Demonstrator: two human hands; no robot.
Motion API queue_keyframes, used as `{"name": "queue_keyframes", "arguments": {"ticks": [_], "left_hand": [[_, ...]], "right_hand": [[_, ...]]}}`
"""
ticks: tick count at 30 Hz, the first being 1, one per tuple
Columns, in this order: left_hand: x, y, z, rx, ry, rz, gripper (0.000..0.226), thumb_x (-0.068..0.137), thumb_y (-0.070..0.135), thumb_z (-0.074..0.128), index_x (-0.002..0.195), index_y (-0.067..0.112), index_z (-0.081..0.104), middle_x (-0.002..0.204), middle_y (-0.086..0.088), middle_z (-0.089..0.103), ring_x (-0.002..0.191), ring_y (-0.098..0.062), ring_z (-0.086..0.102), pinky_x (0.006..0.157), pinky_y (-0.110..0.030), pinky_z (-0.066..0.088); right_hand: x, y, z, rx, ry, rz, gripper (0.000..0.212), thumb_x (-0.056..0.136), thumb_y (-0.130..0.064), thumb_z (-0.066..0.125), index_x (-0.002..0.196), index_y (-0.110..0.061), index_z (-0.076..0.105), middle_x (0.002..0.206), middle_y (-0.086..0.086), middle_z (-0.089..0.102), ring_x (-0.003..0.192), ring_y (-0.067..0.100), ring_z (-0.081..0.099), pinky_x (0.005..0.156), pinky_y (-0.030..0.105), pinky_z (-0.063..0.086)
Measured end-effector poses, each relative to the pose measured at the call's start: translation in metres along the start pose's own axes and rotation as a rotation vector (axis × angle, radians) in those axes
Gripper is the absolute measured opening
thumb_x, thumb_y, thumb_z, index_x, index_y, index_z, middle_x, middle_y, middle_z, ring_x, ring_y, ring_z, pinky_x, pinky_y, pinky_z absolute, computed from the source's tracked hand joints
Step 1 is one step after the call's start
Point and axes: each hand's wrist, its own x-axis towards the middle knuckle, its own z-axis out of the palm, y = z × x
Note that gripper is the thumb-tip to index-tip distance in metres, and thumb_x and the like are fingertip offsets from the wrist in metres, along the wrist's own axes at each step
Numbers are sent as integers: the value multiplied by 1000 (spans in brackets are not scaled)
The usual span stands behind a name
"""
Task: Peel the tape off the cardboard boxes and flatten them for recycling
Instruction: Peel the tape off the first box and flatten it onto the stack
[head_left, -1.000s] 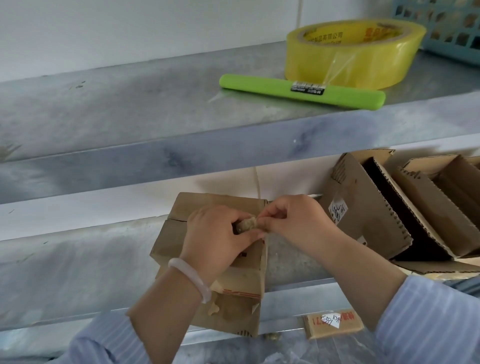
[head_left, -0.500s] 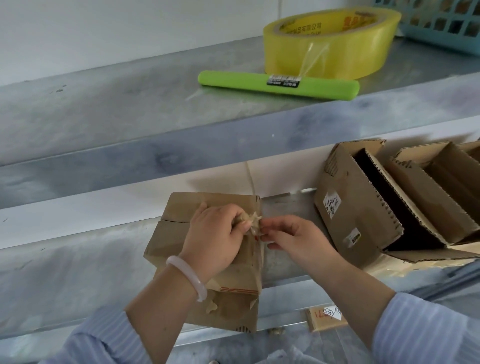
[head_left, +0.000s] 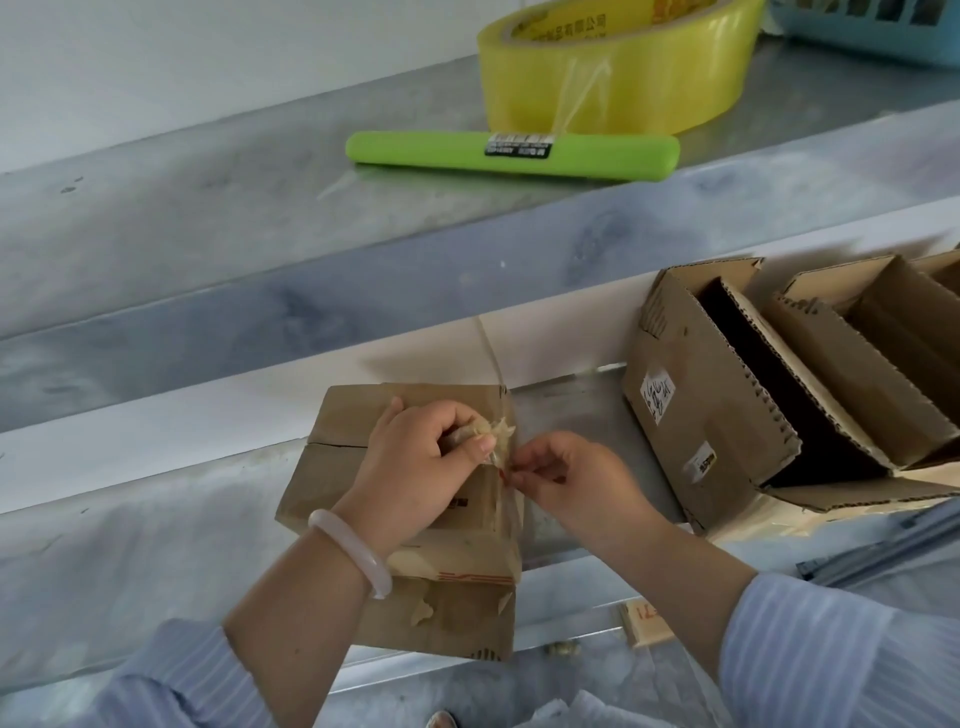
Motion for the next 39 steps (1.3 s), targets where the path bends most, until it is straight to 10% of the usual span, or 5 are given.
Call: {"name": "queue_keyframes", "arguments": {"ticks": [24, 39], "left_hand": [[-2, 3, -1, -46, 12, -12, 15, 87, 42, 60, 79, 30, 64, 79, 23, 64, 86, 14, 51, 112, -51, 28], [-1, 1, 0, -65, -19, -23, 14, 87, 42, 61, 80, 31, 63, 73, 23, 62, 68, 5, 56, 104, -59, 38]], "right_hand": [[2, 4, 2, 655, -191, 540, 15, 89, -15, 69, 97, -3, 65, 72, 5, 69, 66, 15, 67, 70, 35, 59], [-5, -14, -22, 659, -117, 223, 21, 99, -11, 51, 81, -9, 61, 75, 6, 65, 76, 17, 64, 66, 29, 54]]}}
